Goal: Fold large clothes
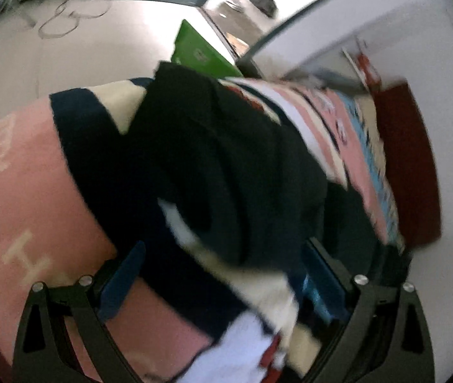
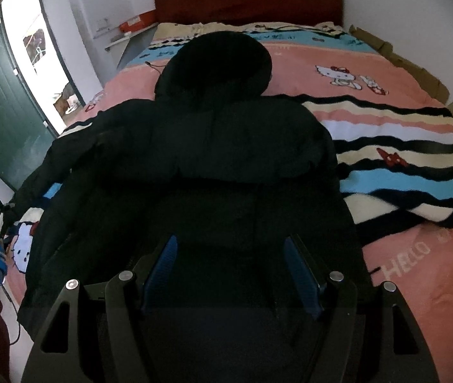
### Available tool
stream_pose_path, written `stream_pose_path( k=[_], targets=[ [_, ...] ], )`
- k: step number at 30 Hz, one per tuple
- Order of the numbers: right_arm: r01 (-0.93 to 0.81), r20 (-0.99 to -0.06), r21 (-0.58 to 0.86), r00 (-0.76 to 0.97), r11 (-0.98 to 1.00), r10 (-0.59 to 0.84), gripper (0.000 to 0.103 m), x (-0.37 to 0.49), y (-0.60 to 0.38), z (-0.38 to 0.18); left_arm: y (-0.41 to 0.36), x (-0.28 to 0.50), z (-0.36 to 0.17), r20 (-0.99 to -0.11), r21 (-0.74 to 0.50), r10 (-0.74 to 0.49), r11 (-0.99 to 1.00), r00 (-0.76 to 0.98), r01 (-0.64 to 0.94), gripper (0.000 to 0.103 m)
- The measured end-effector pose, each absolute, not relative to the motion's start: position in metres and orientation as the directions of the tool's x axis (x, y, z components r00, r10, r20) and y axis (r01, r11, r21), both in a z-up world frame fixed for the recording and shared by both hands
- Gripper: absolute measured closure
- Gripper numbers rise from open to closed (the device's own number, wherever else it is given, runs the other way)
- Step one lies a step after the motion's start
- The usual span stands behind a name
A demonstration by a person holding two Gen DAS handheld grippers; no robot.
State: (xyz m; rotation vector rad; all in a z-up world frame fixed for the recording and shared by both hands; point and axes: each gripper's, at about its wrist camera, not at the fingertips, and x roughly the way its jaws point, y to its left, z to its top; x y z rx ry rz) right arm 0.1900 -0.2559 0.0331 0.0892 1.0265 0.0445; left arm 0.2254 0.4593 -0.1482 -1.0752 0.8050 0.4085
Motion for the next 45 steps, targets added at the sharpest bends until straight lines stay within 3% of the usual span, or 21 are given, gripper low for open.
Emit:
stream_pose_path(
  k=[4,6,8,10,14,29,45],
  targets=[
    [0.039,-0.848,0.119,0.523,0.992,0.081,0.034,0.191,-0.264,0.032,0.475,0.236,-0.152,-0.756,-0.621,-0.064,0.386,0.651,-0.683,0.009],
    [0.057,-0.847,0.128,0.526,0.990,0.079,0.034,0.192,-0.269,0.032,0.479,0.242,-0.151,-0.768,-0.605,-0.049,0.383,0.639,-0.698,0.028],
    [0.069,-0.845,0.136,0.529,0.988,0.079,0.034,0.193,-0.272,0.033,0.486,0.247,-0.154,-0.775,-0.605,-0.060,0.359,0.629,-0.711,0.068],
    [0.075,-0.843,0.142,0.532,0.987,0.081,0.034,0.192,-0.275,0.033,0.492,0.251,-0.159,-0.767,-0.626,-0.088,0.325,0.636,-0.709,0.081],
    [0.077,-0.839,0.140,0.538,0.987,0.077,0.034,0.192,-0.281,0.034,0.492,0.256,-0.154,-0.749,-0.641,-0.096,0.353,0.655,-0.681,0.092],
    [0.064,-0.802,0.182,0.587,0.981,0.111,0.034,0.176,-0.317,0.044,0.445,0.248,-0.056,-0.670,-0.635,-0.042,0.550,0.741,-0.542,0.095],
    [0.026,-0.743,0.242,0.648,0.970,0.168,0.034,0.166,-0.387,0.048,0.283,0.256,0.087,-0.588,-0.528,-0.043,0.777,0.808,-0.342,0.095]
  ],
)
